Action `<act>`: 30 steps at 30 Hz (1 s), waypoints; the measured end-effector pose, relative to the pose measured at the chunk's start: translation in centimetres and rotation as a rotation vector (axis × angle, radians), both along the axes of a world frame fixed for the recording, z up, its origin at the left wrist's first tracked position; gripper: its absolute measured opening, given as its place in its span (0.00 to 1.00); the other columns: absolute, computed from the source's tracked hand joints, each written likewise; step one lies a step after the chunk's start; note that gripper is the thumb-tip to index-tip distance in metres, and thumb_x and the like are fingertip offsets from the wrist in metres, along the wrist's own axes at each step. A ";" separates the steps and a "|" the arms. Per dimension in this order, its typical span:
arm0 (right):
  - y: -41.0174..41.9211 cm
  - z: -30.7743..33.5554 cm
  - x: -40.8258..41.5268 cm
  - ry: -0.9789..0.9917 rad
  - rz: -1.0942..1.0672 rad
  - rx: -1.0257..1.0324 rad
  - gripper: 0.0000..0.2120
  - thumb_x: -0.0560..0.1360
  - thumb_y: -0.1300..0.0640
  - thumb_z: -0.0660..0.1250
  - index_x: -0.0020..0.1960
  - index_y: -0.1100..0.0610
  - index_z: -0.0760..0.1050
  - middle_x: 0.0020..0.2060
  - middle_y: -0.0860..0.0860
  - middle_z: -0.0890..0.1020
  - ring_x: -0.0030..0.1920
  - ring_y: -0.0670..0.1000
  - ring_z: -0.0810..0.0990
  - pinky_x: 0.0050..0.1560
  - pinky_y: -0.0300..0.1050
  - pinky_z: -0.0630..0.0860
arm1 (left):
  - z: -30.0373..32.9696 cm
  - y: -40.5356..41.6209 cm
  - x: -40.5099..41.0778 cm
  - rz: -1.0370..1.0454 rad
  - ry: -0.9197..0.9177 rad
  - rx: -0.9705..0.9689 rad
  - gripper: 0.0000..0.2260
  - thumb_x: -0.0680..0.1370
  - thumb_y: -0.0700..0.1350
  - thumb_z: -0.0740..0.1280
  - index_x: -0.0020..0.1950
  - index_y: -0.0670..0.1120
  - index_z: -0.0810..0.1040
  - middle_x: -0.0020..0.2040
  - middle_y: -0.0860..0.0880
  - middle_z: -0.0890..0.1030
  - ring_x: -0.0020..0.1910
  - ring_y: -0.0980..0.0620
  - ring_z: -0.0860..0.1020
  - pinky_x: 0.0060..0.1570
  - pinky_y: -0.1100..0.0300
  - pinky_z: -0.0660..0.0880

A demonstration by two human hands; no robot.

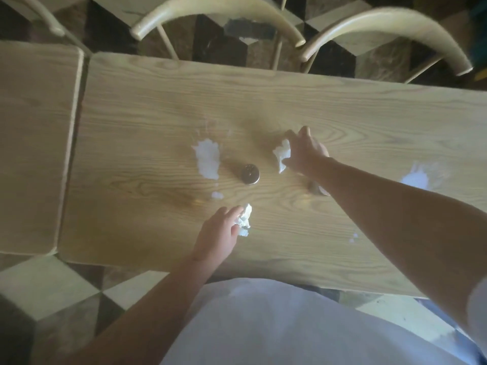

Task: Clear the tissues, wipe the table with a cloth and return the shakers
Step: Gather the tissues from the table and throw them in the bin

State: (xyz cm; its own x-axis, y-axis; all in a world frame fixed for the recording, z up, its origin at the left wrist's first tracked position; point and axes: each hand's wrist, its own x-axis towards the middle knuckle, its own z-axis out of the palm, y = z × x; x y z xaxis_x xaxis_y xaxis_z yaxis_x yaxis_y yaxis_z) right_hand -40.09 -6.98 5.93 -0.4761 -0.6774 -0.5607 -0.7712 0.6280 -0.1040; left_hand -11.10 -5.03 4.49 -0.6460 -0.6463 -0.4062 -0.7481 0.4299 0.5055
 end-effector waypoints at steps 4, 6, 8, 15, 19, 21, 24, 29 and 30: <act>0.2 -1.2 2.4 -0.045 -0.035 0.014 0.17 0.75 0.54 0.66 0.63 0.53 0.75 0.58 0.56 0.75 0.54 0.61 0.79 0.43 0.48 0.74 | 0.2 -0.6 1.7 0.050 0.038 0.002 0.14 0.73 0.36 0.67 0.54 0.50 0.82 0.46 0.47 0.75 0.39 0.44 0.78 0.38 0.53 0.74; 1.5 -1.5 4.1 -0.070 -0.090 0.001 0.13 0.72 0.59 0.66 0.56 0.53 0.80 0.53 0.56 0.80 0.50 0.61 0.81 0.43 0.48 0.77 | 0.1 -0.8 2.5 0.060 0.028 0.054 0.10 0.74 0.36 0.67 0.48 0.48 0.84 0.46 0.47 0.75 0.39 0.43 0.78 0.39 0.53 0.75; 4.0 -1.8 6.4 -0.099 -0.146 0.008 0.13 0.71 0.62 0.66 0.54 0.54 0.81 0.49 0.57 0.81 0.50 0.62 0.82 0.44 0.49 0.78 | 0.0 -0.9 3.0 0.040 0.018 0.086 0.10 0.74 0.35 0.66 0.48 0.46 0.84 0.47 0.47 0.76 0.41 0.44 0.78 0.42 0.52 0.75; 18.3 -1.7 14.9 -0.150 -0.702 -0.056 0.11 0.74 0.49 0.59 0.46 0.56 0.73 0.39 0.57 0.81 0.39 0.62 0.77 0.38 0.50 0.73 | -0.1 0.4 3.0 -0.193 -0.015 0.187 0.15 0.71 0.38 0.66 0.57 0.46 0.81 0.56 0.47 0.75 0.51 0.44 0.78 0.50 0.53 0.76; 28.2 -1.1 19.8 -0.167 -1.050 -0.081 0.06 0.75 0.55 0.61 0.49 0.51 0.75 0.41 0.56 0.82 0.45 0.61 0.80 0.42 0.49 0.74 | 0.4 2.2 1.5 -0.362 -0.118 0.237 0.16 0.72 0.38 0.68 0.60 0.45 0.77 0.58 0.47 0.71 0.55 0.46 0.76 0.43 0.64 0.65; 32.2 -0.7 21.7 -0.157 -1.207 -0.113 0.11 0.74 0.61 0.62 0.53 0.52 0.79 0.46 0.57 0.83 0.47 0.60 0.79 0.45 0.48 0.75 | -0.1 3.5 1.1 -0.413 -0.115 0.230 0.16 0.72 0.35 0.67 0.59 0.44 0.77 0.56 0.50 0.68 0.54 0.49 0.74 0.40 0.69 0.62; 36.3 -0.7 22.7 -0.177 -1.390 -0.175 0.13 0.75 0.60 0.64 0.55 0.53 0.83 0.50 0.56 0.85 0.50 0.58 0.81 0.47 0.47 0.76 | -0.5 6.0 0.0 -0.476 -0.116 0.168 0.15 0.72 0.35 0.67 0.57 0.46 0.78 0.52 0.51 0.67 0.50 0.47 0.76 0.45 0.64 0.69; 40.5 0.9 23.4 -0.191 -1.431 -0.287 0.11 0.78 0.55 0.60 0.41 0.56 0.79 0.38 0.52 0.81 0.41 0.54 0.77 0.35 0.45 0.67 | 0.2 12.5 -2.7 -0.652 -0.099 0.005 0.11 0.77 0.46 0.60 0.55 0.51 0.79 0.48 0.50 0.73 0.43 0.45 0.78 0.42 0.55 0.73; 40.9 0.9 23.6 -0.169 -1.414 -0.290 0.10 0.78 0.56 0.59 0.42 0.56 0.76 0.38 0.53 0.80 0.40 0.54 0.76 0.34 0.45 0.66 | 0.1 13.3 -3.1 -0.675 -0.104 -0.015 0.12 0.77 0.46 0.59 0.55 0.52 0.79 0.48 0.50 0.73 0.43 0.45 0.78 0.41 0.55 0.73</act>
